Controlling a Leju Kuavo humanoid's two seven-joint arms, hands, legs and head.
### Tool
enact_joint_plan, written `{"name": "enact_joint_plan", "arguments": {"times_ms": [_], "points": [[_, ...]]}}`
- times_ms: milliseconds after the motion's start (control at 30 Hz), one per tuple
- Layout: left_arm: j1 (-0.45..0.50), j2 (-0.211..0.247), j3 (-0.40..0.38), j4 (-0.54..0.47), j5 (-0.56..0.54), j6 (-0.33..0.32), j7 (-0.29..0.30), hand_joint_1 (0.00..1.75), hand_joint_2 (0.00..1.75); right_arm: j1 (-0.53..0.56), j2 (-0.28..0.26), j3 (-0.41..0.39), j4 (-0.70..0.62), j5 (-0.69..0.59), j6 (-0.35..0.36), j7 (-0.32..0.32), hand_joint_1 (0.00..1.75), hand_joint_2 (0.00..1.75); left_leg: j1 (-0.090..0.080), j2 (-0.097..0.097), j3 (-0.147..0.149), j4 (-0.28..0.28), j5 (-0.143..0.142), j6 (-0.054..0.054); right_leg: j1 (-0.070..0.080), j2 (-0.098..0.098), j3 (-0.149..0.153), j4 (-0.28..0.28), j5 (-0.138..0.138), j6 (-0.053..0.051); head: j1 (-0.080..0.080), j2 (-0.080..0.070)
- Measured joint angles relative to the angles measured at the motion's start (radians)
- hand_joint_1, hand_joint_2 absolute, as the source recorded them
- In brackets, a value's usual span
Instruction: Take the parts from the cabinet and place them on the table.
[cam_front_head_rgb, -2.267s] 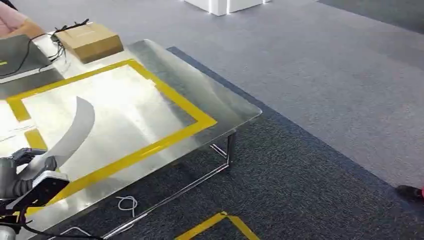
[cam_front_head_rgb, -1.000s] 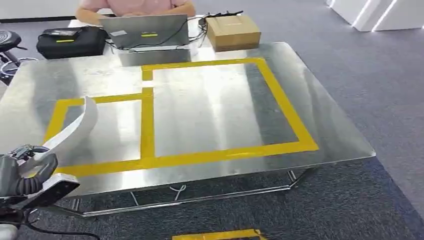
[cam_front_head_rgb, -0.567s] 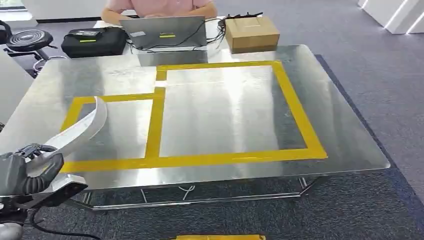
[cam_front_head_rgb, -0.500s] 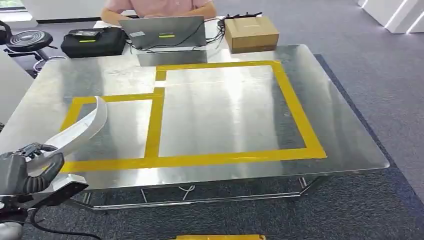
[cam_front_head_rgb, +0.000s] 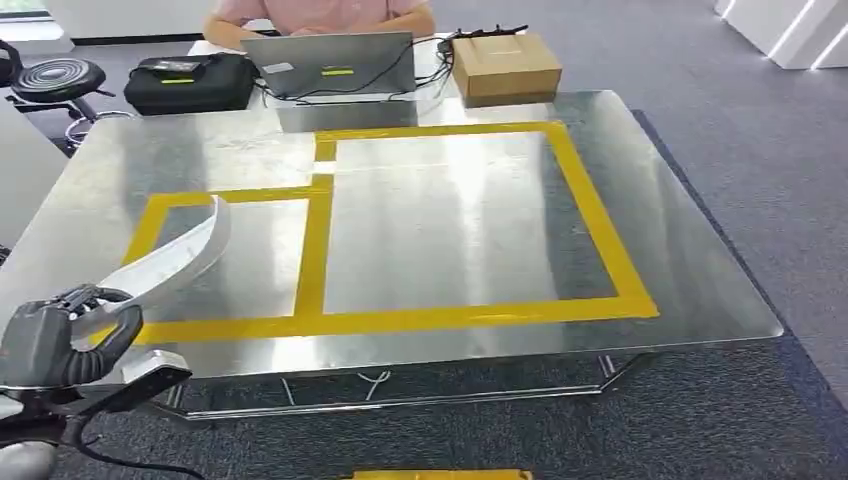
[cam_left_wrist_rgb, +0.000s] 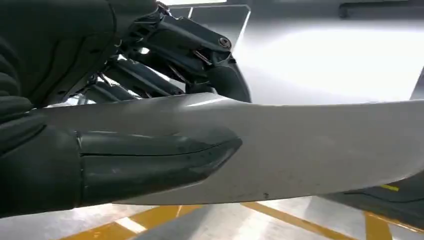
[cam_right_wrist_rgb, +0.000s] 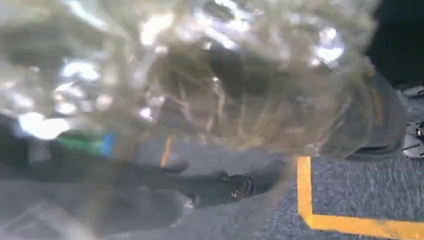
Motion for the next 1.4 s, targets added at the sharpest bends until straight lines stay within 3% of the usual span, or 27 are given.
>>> {"name": "enact_joint_plan", "arguments": {"times_ms": [1400], "points": [[-0.021, 0.006, -0.046, 0.023, -0.031, 0.005, 0.014, 1.75, 1.75, -0.009, 0.012, 0.014, 0.032, 0.0, -0.033, 0.0, 0.0, 0.0, 0.0, 0.0, 0.0, 0.001, -0.001, 0.002, 0.0, 0.0, 0.002, -0.003, 0.001, 0.001, 0.0, 0.0]]}}
